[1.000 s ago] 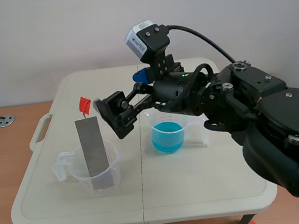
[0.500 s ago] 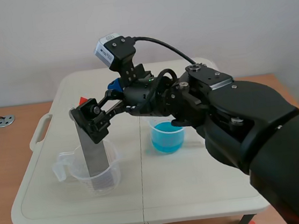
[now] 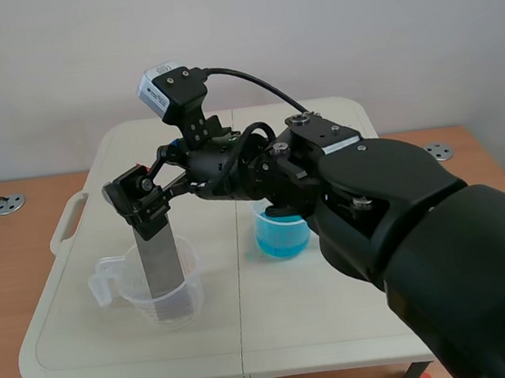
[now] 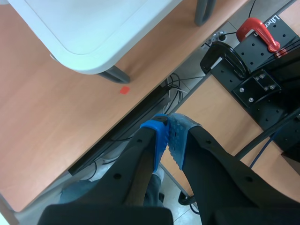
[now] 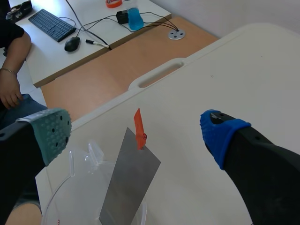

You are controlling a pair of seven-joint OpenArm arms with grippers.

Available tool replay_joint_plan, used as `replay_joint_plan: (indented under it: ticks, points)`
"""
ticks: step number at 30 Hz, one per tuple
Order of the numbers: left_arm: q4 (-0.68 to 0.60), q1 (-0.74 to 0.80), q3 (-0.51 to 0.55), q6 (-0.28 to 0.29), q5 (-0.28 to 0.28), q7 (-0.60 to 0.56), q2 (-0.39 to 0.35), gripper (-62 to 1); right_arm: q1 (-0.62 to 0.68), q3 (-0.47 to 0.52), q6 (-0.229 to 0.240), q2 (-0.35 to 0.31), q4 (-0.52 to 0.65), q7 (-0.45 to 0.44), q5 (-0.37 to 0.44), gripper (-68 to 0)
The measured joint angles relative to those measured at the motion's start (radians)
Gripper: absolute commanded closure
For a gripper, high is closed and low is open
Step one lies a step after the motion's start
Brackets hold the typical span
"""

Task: Hold the metal plate by the orange handle, dip it into the blue solution, take it out and point at it, then put the plate back in the beaker on the left.
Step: 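Lift the metal plate out of the left beaker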

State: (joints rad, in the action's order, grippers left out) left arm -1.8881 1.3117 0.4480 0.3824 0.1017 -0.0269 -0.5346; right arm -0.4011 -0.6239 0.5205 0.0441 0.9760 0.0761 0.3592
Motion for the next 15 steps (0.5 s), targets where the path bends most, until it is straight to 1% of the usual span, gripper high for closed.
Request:
replay_joint_plan:
  ticks: [6, 12, 15]
  points:
    - [0.000, 0.000, 0.000, 0.004, 0.000, 0.000, 0.000, -1.8, 0.000, 0.000, 0.000, 0.000, 0.000, 0.031, 0.000, -39.3]
    - [0.000, 0.000, 0.000, 0.004, 0.000, 0.000, 0.000, -1.8, 0.000, 0.000, -0.001, 0.000, 0.000, 0.031, 0.000, -28.6]
    - [0.000, 0.000, 0.000, 0.004, 0.000, 0.000, 0.000, -1.8, 0.000, 0.000, -0.001, 0.000, 0.000, 0.031, 0.000, -25.4]
